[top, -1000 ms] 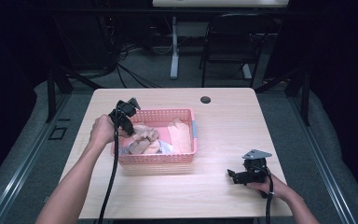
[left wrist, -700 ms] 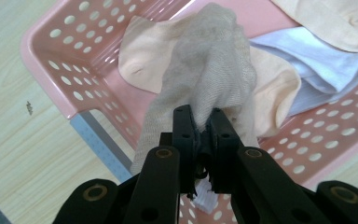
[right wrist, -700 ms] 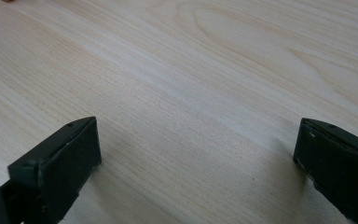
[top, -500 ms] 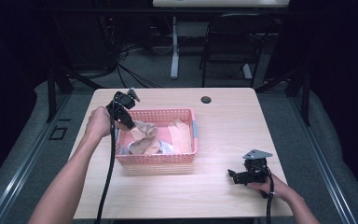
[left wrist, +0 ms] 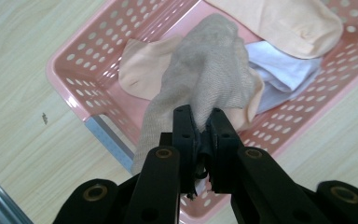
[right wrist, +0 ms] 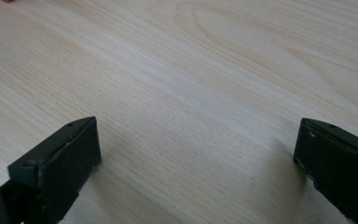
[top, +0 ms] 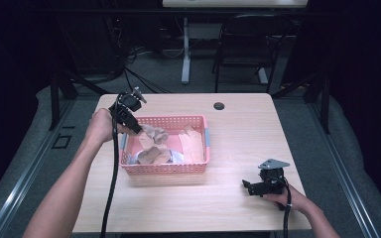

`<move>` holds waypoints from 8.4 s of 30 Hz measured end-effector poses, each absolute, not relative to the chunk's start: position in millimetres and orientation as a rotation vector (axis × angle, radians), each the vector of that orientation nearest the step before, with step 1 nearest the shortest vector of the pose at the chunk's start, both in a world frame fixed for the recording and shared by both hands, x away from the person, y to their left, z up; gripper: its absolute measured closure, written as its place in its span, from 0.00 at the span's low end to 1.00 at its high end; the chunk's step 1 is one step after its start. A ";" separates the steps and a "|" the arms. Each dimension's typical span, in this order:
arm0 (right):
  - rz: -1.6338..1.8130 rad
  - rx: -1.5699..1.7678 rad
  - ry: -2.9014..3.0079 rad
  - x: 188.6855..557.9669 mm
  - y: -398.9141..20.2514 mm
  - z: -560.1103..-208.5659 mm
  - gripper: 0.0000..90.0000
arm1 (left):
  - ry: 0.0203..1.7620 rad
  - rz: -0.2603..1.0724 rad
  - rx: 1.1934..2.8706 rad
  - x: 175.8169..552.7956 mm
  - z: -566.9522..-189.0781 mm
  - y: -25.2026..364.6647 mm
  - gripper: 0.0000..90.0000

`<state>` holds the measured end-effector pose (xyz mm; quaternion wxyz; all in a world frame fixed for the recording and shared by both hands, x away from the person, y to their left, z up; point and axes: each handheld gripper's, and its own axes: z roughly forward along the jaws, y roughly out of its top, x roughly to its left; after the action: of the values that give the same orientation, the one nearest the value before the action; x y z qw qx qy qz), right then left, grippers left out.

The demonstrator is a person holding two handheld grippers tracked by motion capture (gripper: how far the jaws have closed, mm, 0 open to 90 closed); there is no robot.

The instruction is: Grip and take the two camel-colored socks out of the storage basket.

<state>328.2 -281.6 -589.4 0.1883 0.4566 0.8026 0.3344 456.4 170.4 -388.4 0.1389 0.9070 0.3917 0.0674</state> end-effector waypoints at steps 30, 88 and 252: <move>0.937 1.283 2.256 328.2 -281.7 -589.5 0.00 | 1.243 0.272 2.505 440.9 -342.5 236.9 0.93; 0.942 1.286 2.254 328.0 -281.2 -589.4 0.00 | 1.721 0.107 2.337 419.0 -497.2 354.6 0.92; 0.937 1.271 2.271 328.7 -281.3 -589.0 0.00 | 1.142 0.090 2.576 455.7 -417.2 169.2 0.86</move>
<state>328.7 -281.3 -589.0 0.1866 0.4512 0.8067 0.3329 455.7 169.2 -417.2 0.1605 0.9019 0.3999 0.0315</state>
